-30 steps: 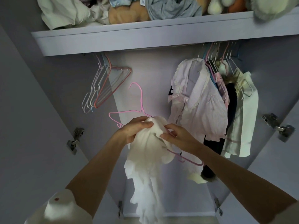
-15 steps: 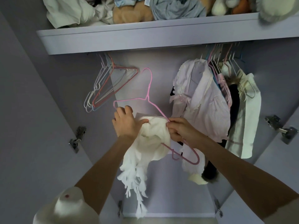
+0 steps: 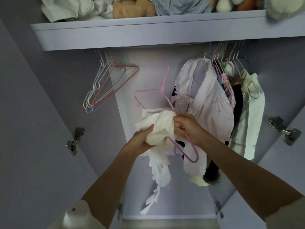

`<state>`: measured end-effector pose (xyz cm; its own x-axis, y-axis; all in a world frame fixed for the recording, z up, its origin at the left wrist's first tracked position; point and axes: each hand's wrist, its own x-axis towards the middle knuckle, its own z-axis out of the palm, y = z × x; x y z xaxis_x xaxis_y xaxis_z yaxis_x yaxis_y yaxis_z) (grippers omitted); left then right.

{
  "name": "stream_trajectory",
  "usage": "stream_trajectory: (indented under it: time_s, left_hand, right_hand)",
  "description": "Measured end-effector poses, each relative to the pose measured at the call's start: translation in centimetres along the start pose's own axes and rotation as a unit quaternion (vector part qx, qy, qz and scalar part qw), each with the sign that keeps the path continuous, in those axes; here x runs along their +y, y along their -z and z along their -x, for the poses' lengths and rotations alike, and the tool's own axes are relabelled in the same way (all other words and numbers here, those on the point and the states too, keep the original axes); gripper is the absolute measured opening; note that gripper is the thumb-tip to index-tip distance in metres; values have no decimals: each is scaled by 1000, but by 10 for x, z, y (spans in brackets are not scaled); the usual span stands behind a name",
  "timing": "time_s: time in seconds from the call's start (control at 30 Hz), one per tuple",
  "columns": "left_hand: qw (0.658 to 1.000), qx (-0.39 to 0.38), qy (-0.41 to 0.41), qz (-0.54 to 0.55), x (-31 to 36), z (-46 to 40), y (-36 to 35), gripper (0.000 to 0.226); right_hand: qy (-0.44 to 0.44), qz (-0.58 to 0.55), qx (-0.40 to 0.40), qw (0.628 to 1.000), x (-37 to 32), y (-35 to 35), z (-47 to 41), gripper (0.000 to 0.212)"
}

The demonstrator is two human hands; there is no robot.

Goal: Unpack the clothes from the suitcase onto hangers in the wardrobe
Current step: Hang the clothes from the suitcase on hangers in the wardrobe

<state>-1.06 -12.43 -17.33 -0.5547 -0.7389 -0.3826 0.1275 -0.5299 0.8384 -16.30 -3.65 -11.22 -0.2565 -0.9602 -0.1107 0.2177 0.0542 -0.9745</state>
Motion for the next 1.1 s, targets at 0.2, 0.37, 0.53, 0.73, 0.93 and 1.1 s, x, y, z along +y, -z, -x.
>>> stream_trajectory:
  time_s: [0.2,0.37,0.53,0.73,0.93,1.1]
  left_hand:
    - [996,58,-70,-24,61,-2,-8,16]
    - [991,46,-120,-41,82,6,-35,17]
    - [989,8,-142,-50,87,13,-52,28]
    - [977,-67,-202,14,103,19,-63,26]
    - [974,28,-186,-127,82,9,-39,33]
    - [940,101,-201,-255,57,0,-30,25]
  right_hand:
    - [-40,153,22,987,16,21,1,12]
    - [11,187,-45,981,17,15,8,25]
    - [-43,58,1,997,13,15,4,23]
    - [-60,34,-34,997,17,1,7,31]
    - [-41,-35,-51,997,-9,-1,2,28]
    - [-27,-3,-74,997,-5,-1,4,28]
